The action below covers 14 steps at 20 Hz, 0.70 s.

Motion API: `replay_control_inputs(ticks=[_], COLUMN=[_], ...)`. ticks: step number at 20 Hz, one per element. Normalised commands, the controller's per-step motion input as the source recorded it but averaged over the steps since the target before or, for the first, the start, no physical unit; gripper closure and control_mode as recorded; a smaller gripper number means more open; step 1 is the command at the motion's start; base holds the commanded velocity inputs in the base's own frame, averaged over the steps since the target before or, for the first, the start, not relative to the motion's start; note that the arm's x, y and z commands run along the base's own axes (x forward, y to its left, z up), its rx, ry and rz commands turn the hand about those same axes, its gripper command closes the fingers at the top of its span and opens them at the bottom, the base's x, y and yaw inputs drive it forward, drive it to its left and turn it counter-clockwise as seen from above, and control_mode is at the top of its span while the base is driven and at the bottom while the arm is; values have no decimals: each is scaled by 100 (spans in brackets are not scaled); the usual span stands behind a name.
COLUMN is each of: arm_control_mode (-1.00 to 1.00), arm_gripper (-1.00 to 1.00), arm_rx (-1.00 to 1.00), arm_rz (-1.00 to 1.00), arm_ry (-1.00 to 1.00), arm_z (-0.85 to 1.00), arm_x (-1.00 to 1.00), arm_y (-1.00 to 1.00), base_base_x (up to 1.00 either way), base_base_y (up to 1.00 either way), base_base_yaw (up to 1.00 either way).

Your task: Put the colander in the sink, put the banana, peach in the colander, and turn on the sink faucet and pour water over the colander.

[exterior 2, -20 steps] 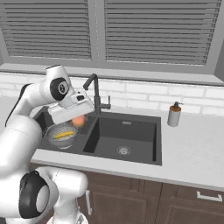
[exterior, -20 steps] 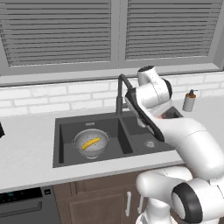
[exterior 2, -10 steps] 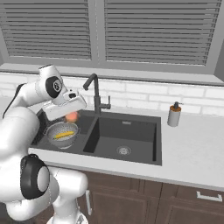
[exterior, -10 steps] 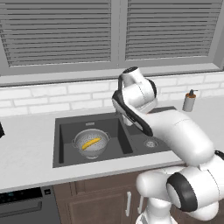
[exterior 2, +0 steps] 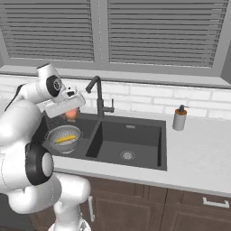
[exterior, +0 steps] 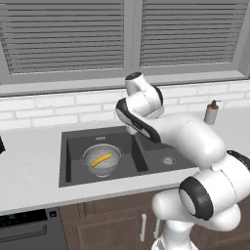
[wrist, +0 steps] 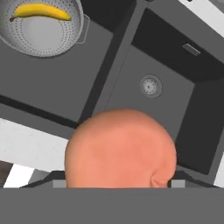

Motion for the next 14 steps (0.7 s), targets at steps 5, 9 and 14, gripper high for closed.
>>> replay_control_inputs(ticks=[5,9,14], arm_control_mode=[-100,-100,-100], arm_gripper=[100,100,100], arm_rx=[11,29,15], arm_rz=[-3,-1,0], arm_ry=[-6,-12,-20], arm_z=[11,-2,-12], arm_x=[9,3,-2], arm_y=[0,9,53], base_base_x=[0,0,0], base_base_y=[0,0,0], base_base_yaw=[0,0,0])
